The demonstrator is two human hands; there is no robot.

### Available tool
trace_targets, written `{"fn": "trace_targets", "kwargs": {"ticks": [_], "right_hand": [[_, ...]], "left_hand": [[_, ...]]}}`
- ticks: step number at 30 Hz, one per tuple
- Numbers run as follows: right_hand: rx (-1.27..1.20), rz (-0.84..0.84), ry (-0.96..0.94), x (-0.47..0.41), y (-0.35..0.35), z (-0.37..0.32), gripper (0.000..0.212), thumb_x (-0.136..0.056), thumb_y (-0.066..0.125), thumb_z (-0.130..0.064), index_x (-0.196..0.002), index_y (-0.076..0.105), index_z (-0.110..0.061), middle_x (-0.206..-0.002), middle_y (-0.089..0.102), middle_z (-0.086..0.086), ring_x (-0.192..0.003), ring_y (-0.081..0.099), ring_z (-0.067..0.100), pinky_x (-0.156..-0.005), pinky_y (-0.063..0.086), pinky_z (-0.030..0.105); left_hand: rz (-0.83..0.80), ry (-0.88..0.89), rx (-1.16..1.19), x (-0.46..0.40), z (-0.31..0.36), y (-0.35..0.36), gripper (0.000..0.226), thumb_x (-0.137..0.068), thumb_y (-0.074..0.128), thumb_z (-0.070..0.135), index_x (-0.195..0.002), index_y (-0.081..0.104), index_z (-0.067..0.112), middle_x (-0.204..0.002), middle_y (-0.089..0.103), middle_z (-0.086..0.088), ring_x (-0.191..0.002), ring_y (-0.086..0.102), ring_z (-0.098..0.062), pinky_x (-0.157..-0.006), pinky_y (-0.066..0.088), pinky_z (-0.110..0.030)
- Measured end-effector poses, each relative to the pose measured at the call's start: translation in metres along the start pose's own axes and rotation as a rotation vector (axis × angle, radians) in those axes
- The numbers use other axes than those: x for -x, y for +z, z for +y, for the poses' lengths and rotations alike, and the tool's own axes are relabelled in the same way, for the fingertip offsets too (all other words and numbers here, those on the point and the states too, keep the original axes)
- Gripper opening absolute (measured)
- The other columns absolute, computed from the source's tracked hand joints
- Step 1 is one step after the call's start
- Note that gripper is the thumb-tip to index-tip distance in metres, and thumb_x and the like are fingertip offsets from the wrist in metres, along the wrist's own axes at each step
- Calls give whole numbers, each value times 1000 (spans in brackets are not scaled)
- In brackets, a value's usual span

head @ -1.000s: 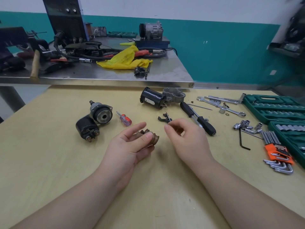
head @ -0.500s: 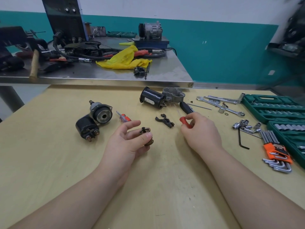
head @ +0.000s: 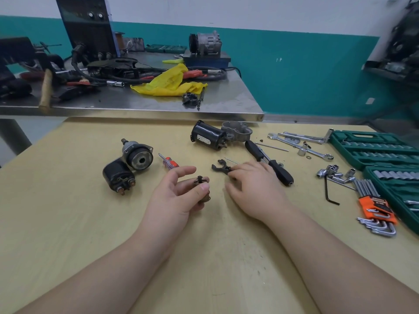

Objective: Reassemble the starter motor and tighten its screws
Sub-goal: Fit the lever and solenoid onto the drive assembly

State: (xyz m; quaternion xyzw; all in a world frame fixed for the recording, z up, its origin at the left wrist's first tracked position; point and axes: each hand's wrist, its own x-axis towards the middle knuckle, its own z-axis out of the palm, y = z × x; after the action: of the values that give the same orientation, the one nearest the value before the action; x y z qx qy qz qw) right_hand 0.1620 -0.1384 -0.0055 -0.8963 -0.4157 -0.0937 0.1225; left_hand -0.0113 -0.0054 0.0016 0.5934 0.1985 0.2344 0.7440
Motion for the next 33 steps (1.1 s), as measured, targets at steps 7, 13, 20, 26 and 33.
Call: {"fn": "trace_targets", "kwargs": {"ticks": [7, 13, 20, 26, 33], "right_hand": [[-73, -11, 30, 4, -7, -7, 35, -98, 65, -46, -131, 65, -35, -119, 68, -11, -115, 54, 21, -98, 44, 37], [-278, -8, 106, 5, -11, -8, 42, -101, 66, -24, -139, 63, -40, -116, 73, -15, -96, 59, 10, -78, 46, 29], [-1796, 36, 395, 17, -26, -10, 65, -97, 63, 12, -152, 52, -21, -99, 71, 15, -90, 77, 38, -81, 64, 42], [-1980, -154, 231, 26, -45, -19, 47, -93, 68, 1, -136, 64, -17, -98, 70, 13, -99, 74, 32, -89, 58, 44], [-2051, -187, 160, 30, -50, -24, 46, -84, 63, 6, -124, 61, -17, -104, 70, 13, -83, 69, 23, -75, 57, 33]], "left_hand": [[-9, 23, -72, 2, 1, 1, 31, -104, 72, 18, -129, 60, 30, -111, 82, -2, -83, 68, -12, -83, 55, -35], [-50, 46, -153, 6, 5, 4, 38, -96, 81, 15, -126, 63, 29, -111, 83, 2, -98, 72, -14, -94, 57, -37], [-36, 36, -130, 6, 8, 2, 43, -70, 94, 28, -109, 78, 28, -106, 83, -7, -95, 78, -20, -94, 59, -39], [-61, 57, -53, 7, 10, 3, 46, -64, 99, 23, -108, 84, 23, -106, 83, -7, -95, 78, -15, -84, 59, -21], [67, 254, -107, 13, 16, 3, 48, -67, 100, 20, -110, 83, 32, -102, 83, -1, -98, 79, -18, -93, 63, -35]]}}
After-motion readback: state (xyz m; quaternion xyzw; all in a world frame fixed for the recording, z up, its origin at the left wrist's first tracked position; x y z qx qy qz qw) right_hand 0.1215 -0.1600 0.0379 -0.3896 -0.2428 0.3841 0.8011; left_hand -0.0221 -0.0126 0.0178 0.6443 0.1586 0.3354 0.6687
